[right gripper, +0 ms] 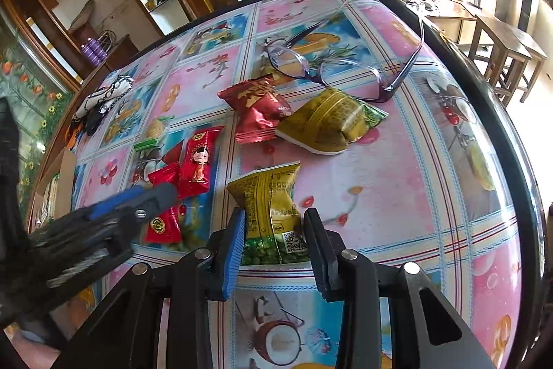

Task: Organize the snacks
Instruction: 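Grasp a red wrapped candy with the left tool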

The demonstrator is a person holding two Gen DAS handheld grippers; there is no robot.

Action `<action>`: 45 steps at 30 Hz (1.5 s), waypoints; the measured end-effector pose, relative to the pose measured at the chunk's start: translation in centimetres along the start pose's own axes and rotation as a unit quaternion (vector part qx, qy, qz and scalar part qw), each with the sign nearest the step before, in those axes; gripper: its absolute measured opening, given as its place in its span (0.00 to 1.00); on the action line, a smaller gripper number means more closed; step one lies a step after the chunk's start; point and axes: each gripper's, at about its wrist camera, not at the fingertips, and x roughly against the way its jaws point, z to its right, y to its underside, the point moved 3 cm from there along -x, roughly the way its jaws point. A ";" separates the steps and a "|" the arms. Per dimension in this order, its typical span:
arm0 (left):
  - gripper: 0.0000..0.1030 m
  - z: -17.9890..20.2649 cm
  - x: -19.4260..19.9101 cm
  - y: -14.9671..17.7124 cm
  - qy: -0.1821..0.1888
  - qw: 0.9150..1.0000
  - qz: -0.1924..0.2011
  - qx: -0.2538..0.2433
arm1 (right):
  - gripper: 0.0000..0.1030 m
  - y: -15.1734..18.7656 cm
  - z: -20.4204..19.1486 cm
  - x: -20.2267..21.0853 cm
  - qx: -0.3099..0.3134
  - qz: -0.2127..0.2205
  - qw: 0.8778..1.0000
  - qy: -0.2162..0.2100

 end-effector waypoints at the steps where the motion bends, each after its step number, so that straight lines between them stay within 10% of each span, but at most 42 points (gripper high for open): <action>1: 0.27 -0.1 0.0 0.1 -0.012 1.000 0.000 -0.009 | 0.35 0.0 0.1 0.0 0.001 0.000 1.000 0.001; 24: 0.21 -4.2 3.3 4.7 -0.008 0.995 0.056 -0.077 | 0.33 1.7 -4.1 -0.4 0.103 0.008 0.995 -0.002; 33: 0.38 -2.4 3.1 5.5 -0.035 0.989 0.068 -0.124 | 0.35 2.5 -5.5 -0.7 0.145 0.020 0.989 0.007; 45: 0.17 -3.7 3.2 4.9 -0.043 0.991 0.074 -0.103 | 0.37 3.2 -6.8 -1.0 0.168 0.043 0.984 0.032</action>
